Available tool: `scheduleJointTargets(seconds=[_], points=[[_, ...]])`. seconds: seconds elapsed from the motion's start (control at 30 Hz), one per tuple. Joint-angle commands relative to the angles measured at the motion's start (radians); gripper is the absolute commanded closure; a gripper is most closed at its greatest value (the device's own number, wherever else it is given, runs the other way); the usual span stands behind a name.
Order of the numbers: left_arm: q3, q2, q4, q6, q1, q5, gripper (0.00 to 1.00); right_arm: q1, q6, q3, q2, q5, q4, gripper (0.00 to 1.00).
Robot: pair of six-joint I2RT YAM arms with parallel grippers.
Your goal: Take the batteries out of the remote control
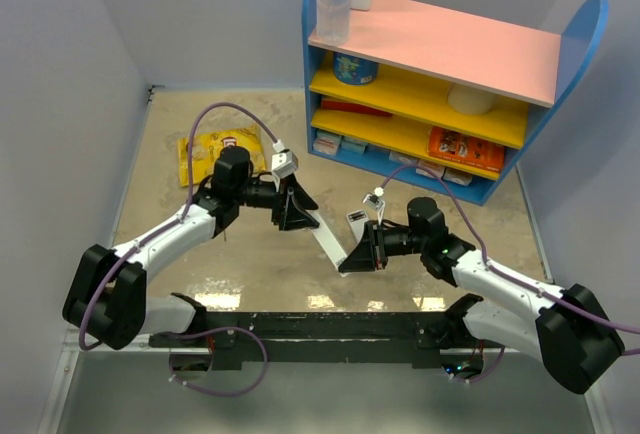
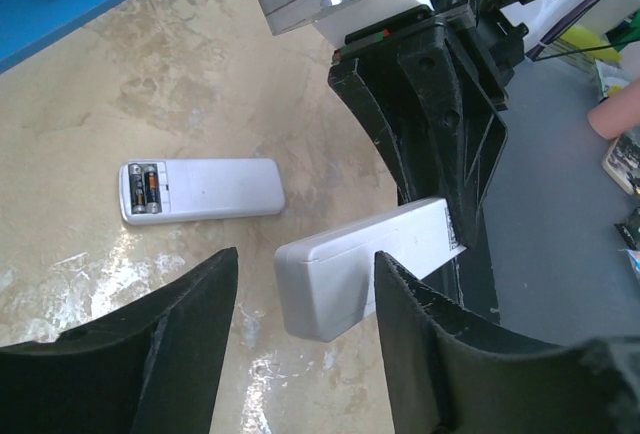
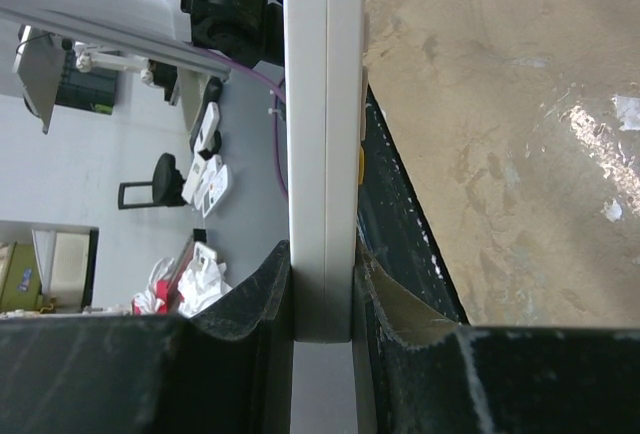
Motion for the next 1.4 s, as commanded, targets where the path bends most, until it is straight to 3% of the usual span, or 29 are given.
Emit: scheduleJointTargets(seconds=[0.0,0.07,0.17,0.27,0.47,0.53,0.57,0.67,0.87,1.37], points=[[0.034,0.009,0.028,0.036,-0.006,0.070,0.42,0.005,0.003,-0.005,-0.025,-0.031,0.072,1.00],[0.043,0.009,0.002,0.066,-0.004,0.078,0.46,0.006,0.003,-0.006,-0.030,-0.031,0.072,1.00],[0.057,0.012,-0.037,0.099,-0.003,0.072,0.70,0.006,0.005,-0.006,-0.036,-0.036,0.068,1.00],[0.088,0.019,-0.095,0.150,0.000,0.050,0.82,0.005,0.002,-0.008,-0.045,-0.040,0.062,1.00],[0.117,0.045,-0.136,0.171,0.020,0.063,0.90,0.005,-0.001,-0.018,-0.066,-0.040,0.046,1.00],[0.118,0.047,-0.143,0.171,0.025,0.063,0.83,0.006,-0.003,-0.022,-0.069,-0.039,0.042,1.00],[0.121,0.045,-0.147,0.174,0.027,0.060,0.64,0.006,-0.001,-0.023,-0.071,-0.037,0.040,1.00],[0.118,0.026,-0.158,0.178,0.030,0.050,0.44,0.005,-0.003,-0.022,-0.076,-0.034,0.037,1.00],[0.076,-0.005,-0.098,0.124,0.025,0.072,0.18,0.005,-0.004,-0.012,-0.083,-0.034,0.028,1.00],[0.115,0.081,-0.147,0.153,0.000,0.035,0.21,0.006,0.010,0.012,-0.082,-0.043,0.032,1.00]])
